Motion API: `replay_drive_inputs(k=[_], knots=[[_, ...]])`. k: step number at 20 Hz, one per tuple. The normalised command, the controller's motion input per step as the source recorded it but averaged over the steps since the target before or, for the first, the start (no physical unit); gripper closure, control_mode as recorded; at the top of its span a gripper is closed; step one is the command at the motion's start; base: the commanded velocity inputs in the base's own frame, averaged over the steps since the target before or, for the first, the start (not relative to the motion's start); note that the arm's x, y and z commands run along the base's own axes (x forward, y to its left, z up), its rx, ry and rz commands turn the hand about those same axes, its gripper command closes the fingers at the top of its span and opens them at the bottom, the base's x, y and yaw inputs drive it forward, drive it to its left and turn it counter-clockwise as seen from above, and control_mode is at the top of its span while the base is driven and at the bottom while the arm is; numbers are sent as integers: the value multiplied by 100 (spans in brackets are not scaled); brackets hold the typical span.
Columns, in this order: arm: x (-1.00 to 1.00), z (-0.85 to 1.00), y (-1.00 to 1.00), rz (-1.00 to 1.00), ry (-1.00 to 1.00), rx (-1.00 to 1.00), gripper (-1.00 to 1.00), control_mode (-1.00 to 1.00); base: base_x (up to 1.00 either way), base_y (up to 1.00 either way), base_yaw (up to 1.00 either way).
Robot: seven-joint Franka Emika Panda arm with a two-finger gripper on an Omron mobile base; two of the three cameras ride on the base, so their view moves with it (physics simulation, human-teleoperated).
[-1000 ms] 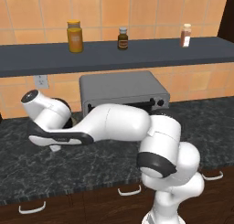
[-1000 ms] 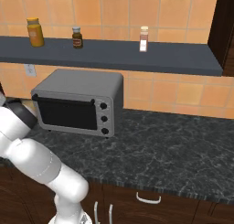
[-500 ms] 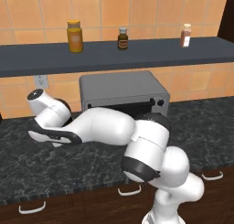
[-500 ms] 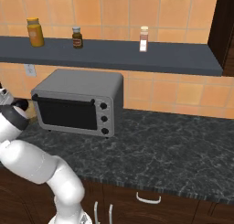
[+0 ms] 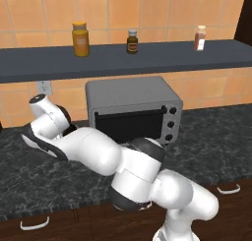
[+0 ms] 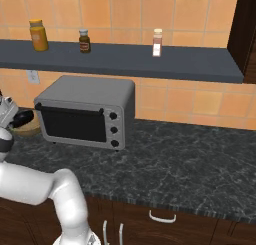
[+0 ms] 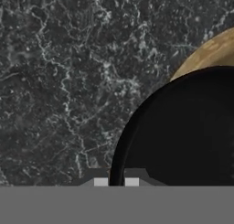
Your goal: Pick up the bowls on the counter and stack them on top of one another in the open cabinet. Place the smaller bowl on top of the larger bowl.
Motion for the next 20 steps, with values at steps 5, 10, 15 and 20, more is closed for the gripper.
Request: replay_drive_inputs(k=[5,10,15,20], knots=[[8,-5,0,5,8,0,100,-100,0,0,0],[4,-31,0,4,1,0,100,-100,0,0,0],[7,-25,0,3,0,0,100,-100,0,0,0],[22,4,0,0,0,0,100,-100,0,0,0]])
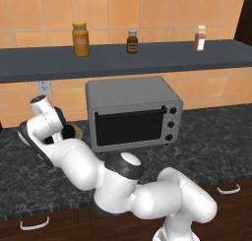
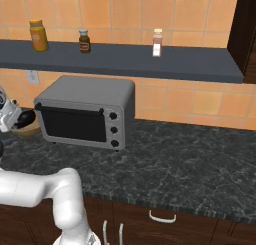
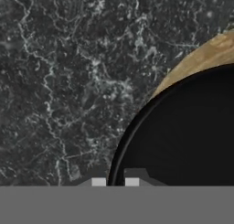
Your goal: Pick up the bowls on the counter and stack them on top of one another in the open cabinet. Place the smaller bowl on top of the larger bowl.
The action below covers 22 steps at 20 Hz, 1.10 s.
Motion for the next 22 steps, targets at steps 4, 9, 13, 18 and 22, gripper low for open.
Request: replay_drive_inputs(k=[4,9,13,18,22], knots=[[37,0,0,0,0,0,100,-100,0,0,0],[30,-20,0,0,0,0,100,-100,0,0,0],[16,-49,0,0,0,0,100,-100,0,0,0],[12,-11,0,0,0,0,100,-100,0,0,0],[30,0,5,1,0,0,100,-100,0,0,0]])
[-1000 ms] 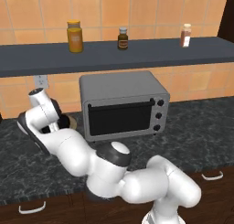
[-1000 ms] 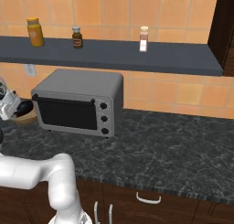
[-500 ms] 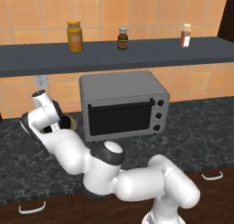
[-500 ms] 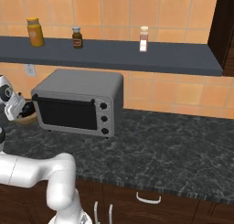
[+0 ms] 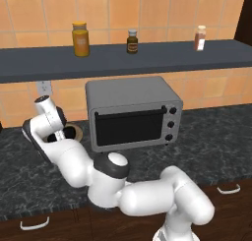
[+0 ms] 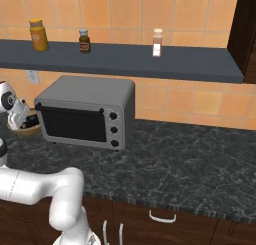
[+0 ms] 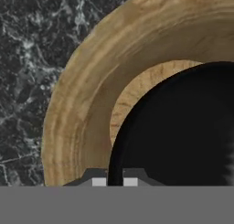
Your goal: Pick up the bowls on the counter and stack them on top of one another in the open cabinet. Place the smaller bowl on top of the larger bowl.
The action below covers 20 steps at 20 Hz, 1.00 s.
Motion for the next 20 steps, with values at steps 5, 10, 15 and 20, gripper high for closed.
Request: replay_drive_inputs(k=[5,10,15,20], knots=[[23,-2,3,1,1,0,100,-100,0,0,0],[0,0,1,2,1,0,-100,-100,0,0,0],[0,0,0,0,0,0,-100,-100,0,0,0],[-17,6,0,0,-7,0,-100,-100,0,0,0]])
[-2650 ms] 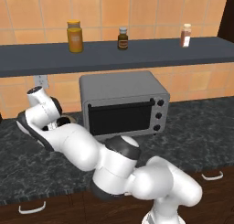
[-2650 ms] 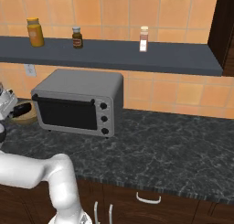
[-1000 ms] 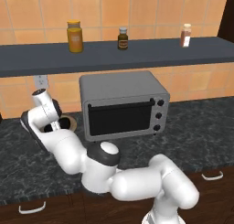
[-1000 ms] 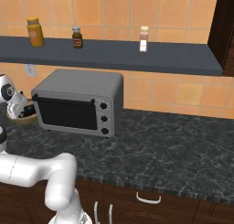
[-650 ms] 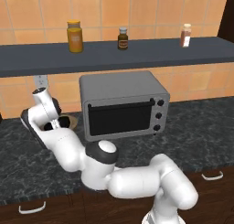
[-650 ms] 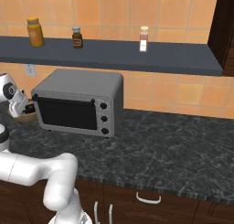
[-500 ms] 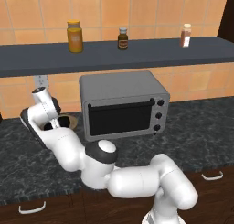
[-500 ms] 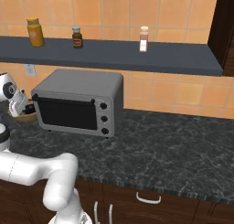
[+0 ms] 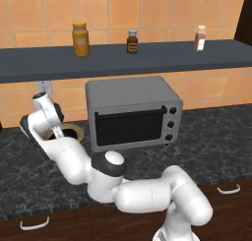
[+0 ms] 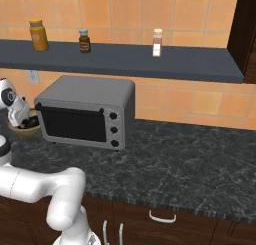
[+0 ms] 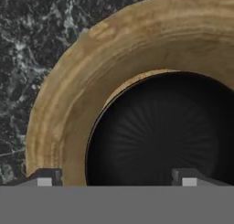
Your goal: Pick up the bowls on the counter and stack them on top of one another in the open cabinet. Place the smaller bowl on top of the larger bowl.
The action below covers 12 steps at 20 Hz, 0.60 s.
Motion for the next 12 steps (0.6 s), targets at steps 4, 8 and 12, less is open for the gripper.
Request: replay_drive_inputs(k=[4,8,12], knots=[[-58,9,0,5,-15,2,-100,-100,0,0,0],[-59,2,0,4,-11,1,-100,-100,0,0,0],[-10,-17,0,0,-5,0,-100,-100,0,0,0]])
